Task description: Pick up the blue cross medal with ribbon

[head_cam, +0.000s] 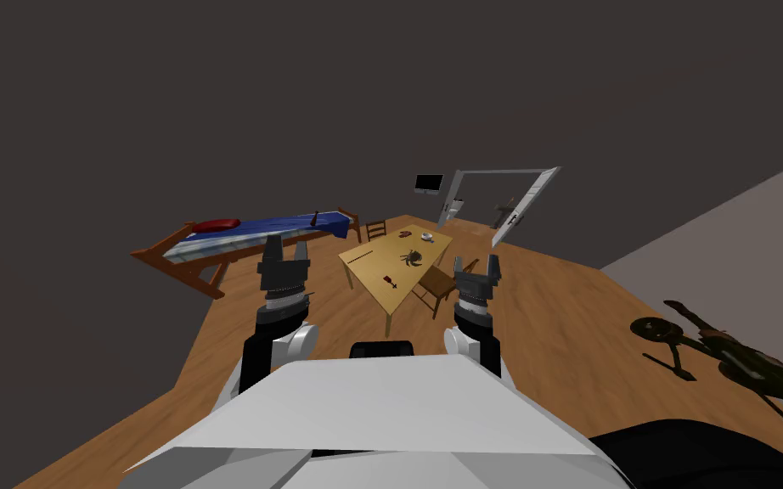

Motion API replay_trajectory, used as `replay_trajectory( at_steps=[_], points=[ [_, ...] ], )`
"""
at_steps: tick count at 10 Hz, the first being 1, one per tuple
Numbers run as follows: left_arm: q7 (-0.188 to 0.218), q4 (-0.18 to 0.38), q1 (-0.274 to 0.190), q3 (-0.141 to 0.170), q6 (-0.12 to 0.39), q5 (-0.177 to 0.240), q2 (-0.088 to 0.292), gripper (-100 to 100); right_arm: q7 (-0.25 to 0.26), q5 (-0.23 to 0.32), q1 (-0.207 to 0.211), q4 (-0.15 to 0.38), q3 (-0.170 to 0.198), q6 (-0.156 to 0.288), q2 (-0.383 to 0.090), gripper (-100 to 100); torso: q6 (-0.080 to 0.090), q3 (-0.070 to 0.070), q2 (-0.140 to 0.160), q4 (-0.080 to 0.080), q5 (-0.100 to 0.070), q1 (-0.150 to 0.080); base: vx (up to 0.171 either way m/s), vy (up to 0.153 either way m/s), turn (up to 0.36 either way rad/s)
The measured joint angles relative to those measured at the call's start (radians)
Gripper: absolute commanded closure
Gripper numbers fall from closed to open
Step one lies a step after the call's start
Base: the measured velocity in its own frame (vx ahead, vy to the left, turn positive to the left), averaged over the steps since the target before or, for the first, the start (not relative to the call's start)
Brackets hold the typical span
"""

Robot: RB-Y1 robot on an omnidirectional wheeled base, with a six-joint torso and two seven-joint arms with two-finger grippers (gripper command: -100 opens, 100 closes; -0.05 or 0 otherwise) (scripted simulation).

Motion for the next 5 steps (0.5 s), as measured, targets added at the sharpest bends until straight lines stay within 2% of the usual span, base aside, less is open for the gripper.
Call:
replay_trajectory(
  at_steps=[5],
  points=[
    [0.000, 0.000, 0.000, 0.000, 0.000, 0.000, 0.000, 0, 0.007, 0.025, 0.021, 0.050, -0.006, 0.020, -0.111, -100, 0.000, 0.003, 0.005, 0.001, 0.001, 0.003, -0.075, 0.050, 0.112]
  ],
)
